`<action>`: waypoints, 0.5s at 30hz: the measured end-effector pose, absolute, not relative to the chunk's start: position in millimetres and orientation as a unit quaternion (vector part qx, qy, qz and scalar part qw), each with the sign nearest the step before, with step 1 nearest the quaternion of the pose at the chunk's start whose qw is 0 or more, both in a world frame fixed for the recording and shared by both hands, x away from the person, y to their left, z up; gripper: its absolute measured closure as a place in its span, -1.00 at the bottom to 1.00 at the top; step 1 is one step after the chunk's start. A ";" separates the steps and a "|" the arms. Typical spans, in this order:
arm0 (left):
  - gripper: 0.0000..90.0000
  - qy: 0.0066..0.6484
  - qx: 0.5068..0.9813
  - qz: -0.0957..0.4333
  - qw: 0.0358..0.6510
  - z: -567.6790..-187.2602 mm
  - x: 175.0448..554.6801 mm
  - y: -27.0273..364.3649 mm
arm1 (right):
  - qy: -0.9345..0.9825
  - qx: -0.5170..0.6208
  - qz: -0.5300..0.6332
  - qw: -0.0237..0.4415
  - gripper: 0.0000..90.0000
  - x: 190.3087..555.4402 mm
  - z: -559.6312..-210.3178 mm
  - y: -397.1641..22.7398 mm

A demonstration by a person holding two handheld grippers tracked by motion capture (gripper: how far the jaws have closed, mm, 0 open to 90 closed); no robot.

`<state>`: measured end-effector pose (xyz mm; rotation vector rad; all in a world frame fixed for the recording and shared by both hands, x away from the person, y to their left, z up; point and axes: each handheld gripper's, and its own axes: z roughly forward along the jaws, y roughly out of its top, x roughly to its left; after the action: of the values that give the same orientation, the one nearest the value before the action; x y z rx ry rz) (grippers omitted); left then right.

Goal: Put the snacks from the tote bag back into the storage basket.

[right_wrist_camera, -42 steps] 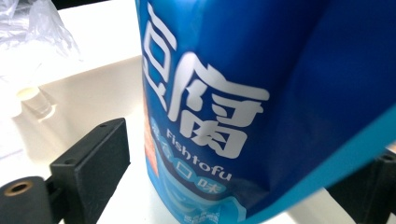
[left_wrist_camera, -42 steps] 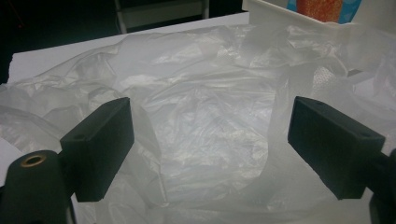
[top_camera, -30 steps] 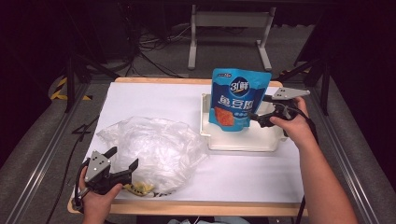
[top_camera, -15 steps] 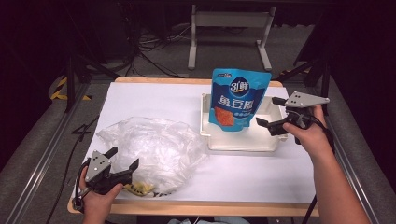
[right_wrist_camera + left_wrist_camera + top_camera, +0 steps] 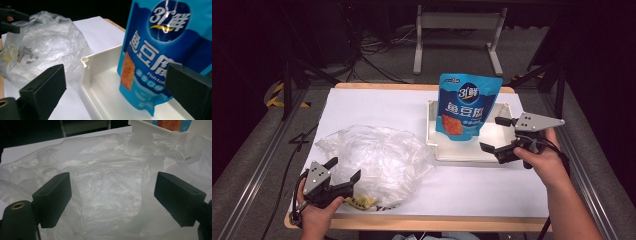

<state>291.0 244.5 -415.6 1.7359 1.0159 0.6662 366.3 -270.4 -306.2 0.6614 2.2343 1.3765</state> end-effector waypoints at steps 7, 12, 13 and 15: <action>-0.66 0.418 0.714 0.275 0.490 -415.3 291.4 244.7 | 0.808 0.231 0.498 0.213 -0.90 353.6 -315.5 -259.7; -0.66 0.417 0.714 0.275 0.490 -415.0 291.2 244.4 | 0.809 0.228 0.501 0.205 -0.91 348.0 -322.6 -255.6; -0.66 0.417 0.714 0.275 0.490 -415.0 291.2 244.4 | 0.806 0.233 0.506 0.202 -0.91 343.9 -329.2 -254.0; -0.66 0.417 0.715 0.275 0.490 -414.9 291.4 244.2 | 0.803 0.236 0.510 0.199 -0.91 340.9 -335.4 -252.9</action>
<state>291.4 244.2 -414.9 1.7355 1.0124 0.6671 340.9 -252.9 -335.4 0.6590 2.2460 1.4256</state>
